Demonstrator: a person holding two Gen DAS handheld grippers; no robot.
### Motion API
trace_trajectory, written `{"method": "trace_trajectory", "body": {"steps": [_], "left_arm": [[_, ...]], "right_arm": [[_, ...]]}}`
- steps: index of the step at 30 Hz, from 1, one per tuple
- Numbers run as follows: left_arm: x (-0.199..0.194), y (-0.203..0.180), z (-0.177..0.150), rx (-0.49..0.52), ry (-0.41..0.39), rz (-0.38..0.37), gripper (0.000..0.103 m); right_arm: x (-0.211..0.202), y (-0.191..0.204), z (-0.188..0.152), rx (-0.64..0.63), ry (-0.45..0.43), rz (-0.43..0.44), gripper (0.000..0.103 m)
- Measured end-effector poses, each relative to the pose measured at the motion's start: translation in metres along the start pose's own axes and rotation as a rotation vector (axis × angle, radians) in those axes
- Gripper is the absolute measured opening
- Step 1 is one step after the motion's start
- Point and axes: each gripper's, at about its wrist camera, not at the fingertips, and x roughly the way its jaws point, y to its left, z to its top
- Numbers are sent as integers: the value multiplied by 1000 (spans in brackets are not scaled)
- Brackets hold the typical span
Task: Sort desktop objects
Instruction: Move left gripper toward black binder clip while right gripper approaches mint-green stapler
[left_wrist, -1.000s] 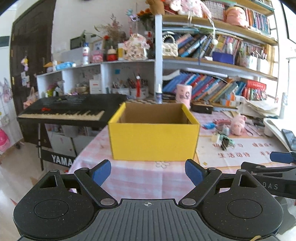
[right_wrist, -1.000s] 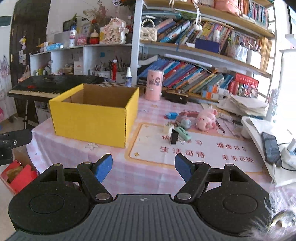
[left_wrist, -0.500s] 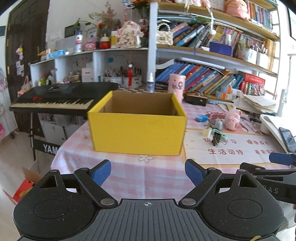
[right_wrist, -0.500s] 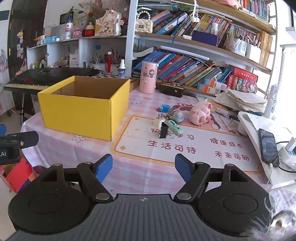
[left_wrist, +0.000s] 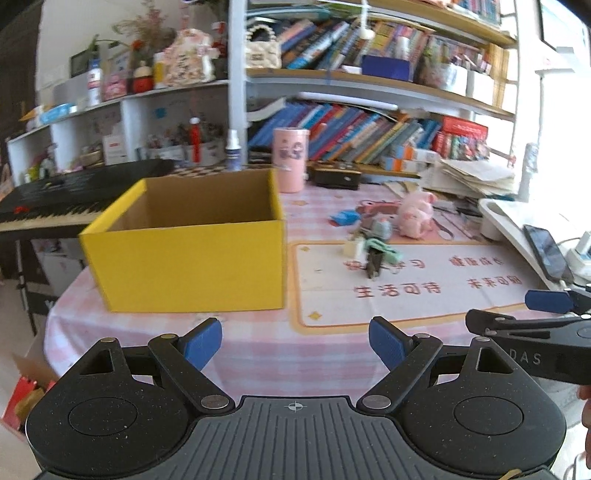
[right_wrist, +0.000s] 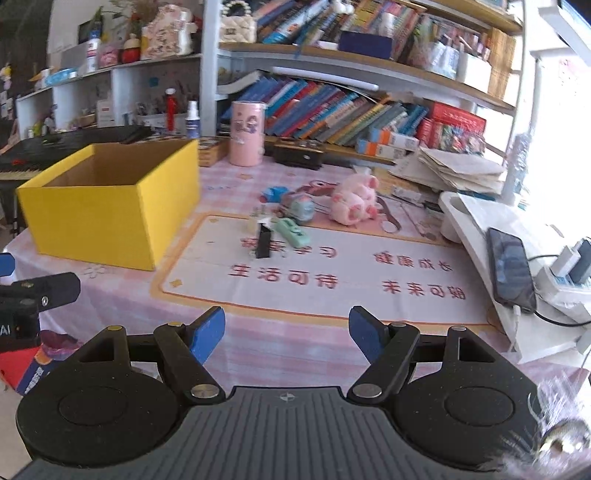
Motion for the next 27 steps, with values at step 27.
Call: {"method": "trace_trajectory", "body": {"steps": [27], "left_arm": [[46, -63, 18, 62, 51, -103, 88]], "right_arm": [[25, -72, 2, 94, 66, -66, 72]]}}
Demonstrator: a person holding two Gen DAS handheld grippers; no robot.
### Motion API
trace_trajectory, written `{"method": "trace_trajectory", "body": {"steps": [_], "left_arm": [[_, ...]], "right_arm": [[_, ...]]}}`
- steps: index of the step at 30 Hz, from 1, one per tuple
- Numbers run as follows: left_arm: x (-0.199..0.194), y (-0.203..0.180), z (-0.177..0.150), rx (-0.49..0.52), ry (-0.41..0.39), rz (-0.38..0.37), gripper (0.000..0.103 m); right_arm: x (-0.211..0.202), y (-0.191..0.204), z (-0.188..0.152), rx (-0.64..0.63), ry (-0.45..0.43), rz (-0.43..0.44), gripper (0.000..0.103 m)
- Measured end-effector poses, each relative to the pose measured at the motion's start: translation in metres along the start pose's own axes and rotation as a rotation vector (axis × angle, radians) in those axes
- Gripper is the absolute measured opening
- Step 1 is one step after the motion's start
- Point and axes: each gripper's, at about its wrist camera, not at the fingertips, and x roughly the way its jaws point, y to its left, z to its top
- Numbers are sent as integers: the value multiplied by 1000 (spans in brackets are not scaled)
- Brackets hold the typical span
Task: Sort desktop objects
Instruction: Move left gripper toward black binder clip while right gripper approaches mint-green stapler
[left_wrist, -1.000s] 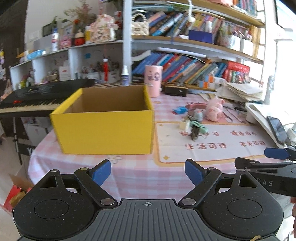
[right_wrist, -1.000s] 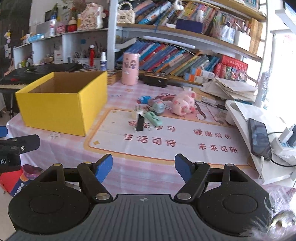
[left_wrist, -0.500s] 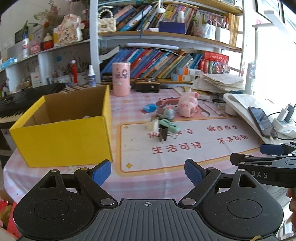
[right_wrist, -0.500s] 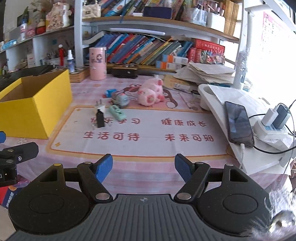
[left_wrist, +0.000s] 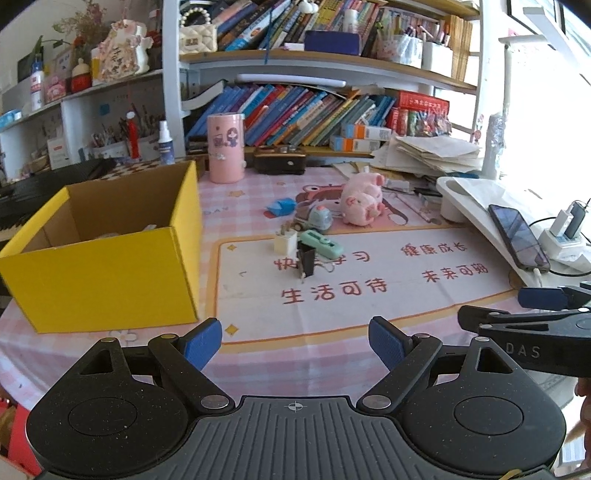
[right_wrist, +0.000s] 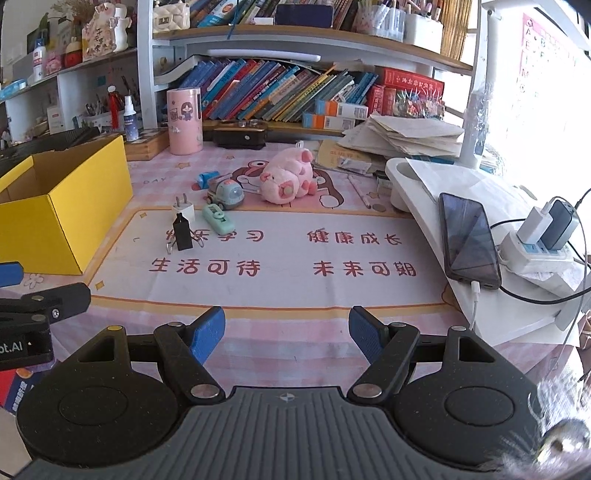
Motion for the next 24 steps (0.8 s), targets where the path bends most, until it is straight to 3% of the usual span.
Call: {"method": "trace_trajectory", "body": {"steps": [4, 9, 17, 24], "left_arm": [[9, -8, 7, 3, 2, 0, 87], [26, -16, 15, -10, 17, 14, 87], [60, -27, 30, -31, 25, 66, 85], [101, -33, 41, -65, 39, 90, 83]], "right_arm": [[7, -8, 6, 7, 3, 9, 71], [23, -18, 17, -6, 8, 40, 60], [63, -33, 39, -30, 33, 144, 52], [100, -42, 61, -74, 36, 196, 51]]}}
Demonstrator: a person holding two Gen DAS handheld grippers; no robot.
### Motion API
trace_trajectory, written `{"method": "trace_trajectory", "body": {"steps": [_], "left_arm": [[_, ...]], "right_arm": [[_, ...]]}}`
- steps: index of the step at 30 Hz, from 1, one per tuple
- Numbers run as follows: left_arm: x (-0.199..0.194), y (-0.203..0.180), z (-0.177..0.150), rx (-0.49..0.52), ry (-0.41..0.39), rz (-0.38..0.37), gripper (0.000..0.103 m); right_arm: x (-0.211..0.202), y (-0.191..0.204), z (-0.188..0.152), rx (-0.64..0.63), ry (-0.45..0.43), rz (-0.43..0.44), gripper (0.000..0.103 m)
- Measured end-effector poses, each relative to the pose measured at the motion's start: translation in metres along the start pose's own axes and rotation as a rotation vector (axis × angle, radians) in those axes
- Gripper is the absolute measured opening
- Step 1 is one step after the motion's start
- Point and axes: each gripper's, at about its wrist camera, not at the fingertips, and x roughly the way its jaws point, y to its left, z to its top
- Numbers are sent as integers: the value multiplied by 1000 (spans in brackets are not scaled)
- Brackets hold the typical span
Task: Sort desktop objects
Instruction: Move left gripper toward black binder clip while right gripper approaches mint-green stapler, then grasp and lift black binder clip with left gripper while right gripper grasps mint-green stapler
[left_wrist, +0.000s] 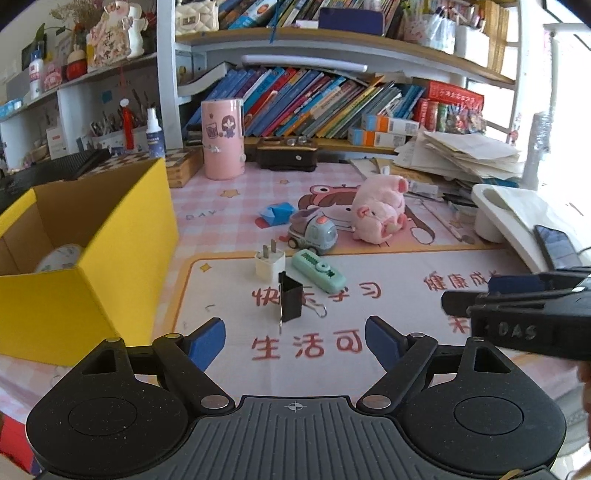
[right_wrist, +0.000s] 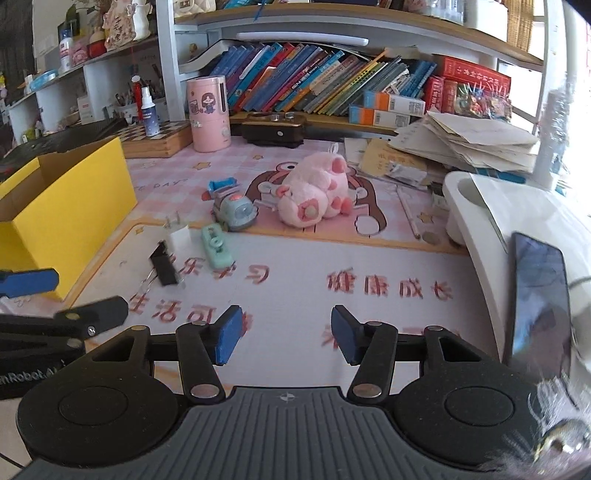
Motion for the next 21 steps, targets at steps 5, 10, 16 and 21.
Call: {"method": "trace_trajectory", "body": {"steps": [5, 10, 16, 21], "left_arm": [[36, -8, 7, -16, 31, 22, 77], [69, -16, 8, 5, 80, 53, 71], [90, -14, 8, 25, 114, 56, 41], [80, -6, 12, 27, 118, 41, 39]], "right_arm": [[16, -14, 17, 6, -13, 5, 51], [33, -20, 27, -11, 2, 21, 51], [49, -20, 35, -34, 26, 56, 51], [62, -15, 39, -65, 40, 103, 51]]}}
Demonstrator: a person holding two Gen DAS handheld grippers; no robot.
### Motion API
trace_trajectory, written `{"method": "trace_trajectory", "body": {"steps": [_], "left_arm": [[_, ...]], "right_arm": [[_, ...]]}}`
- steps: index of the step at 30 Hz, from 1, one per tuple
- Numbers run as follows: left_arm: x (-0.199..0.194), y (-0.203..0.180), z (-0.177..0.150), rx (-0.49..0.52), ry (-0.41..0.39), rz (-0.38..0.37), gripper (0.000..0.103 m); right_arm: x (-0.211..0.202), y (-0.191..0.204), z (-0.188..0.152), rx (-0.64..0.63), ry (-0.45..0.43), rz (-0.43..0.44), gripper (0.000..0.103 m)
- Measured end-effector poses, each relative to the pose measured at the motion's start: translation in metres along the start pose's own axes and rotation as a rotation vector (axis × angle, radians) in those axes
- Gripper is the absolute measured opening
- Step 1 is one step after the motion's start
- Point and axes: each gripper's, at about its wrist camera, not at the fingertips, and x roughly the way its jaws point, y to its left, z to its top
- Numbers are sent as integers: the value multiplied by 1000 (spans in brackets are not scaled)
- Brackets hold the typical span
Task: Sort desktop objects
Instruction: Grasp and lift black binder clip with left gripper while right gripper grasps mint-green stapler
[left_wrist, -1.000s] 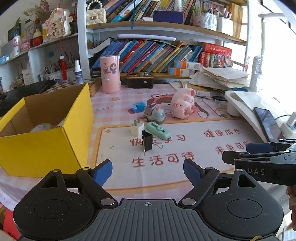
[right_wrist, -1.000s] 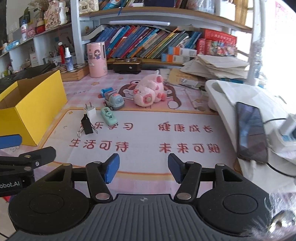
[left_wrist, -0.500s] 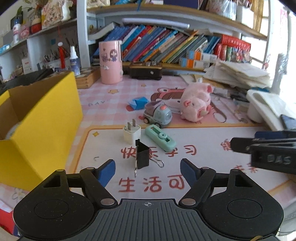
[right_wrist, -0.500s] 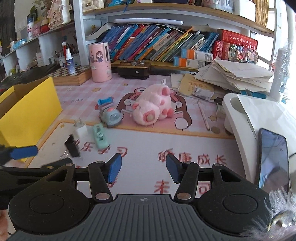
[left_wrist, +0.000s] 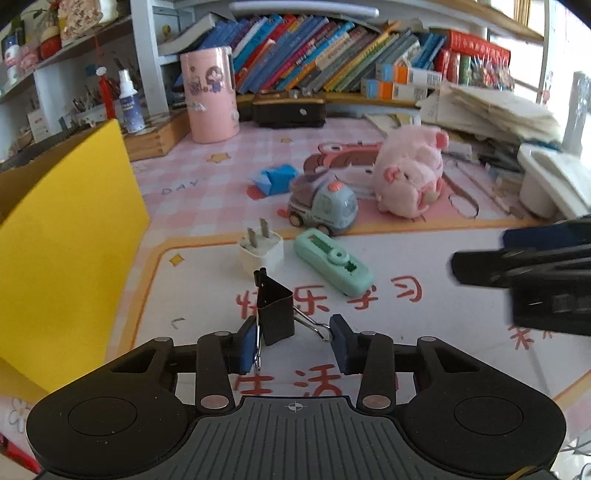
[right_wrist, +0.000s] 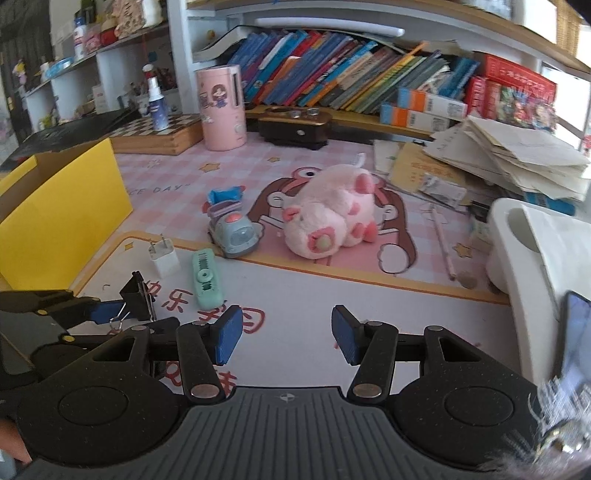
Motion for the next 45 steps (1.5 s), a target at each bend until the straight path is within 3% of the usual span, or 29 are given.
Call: {"method": "trace_trajectory", "body": {"steps": [4, 11, 16, 18, 23, 37, 45], "left_arm": [[-18, 16, 5, -54, -5, -8, 39], [-66, 43, 15, -140, -87, -47, 40], [-88, 49, 16, -158, -121, -48, 40], [-93, 50, 16, -163, -123, -46, 40], [-102, 52, 17, -167, -139, -55, 40], [-127, 58, 9, -177, -186, -117, 40], [-147, 74, -10, -225, -202, -165, 40]], "right_arm": [[17, 8, 5, -35, 18, 49, 51], [56, 37, 13, -172, 30, 133, 50], [80, 52, 20, -211, 44, 166, 38], [87, 55, 22, -213, 51, 168, 28], [90, 57, 22, -221, 51, 164, 23], [7, 33, 13, -13, 26, 143, 23], [-58, 53, 9, -23, -33, 169, 23]]}}
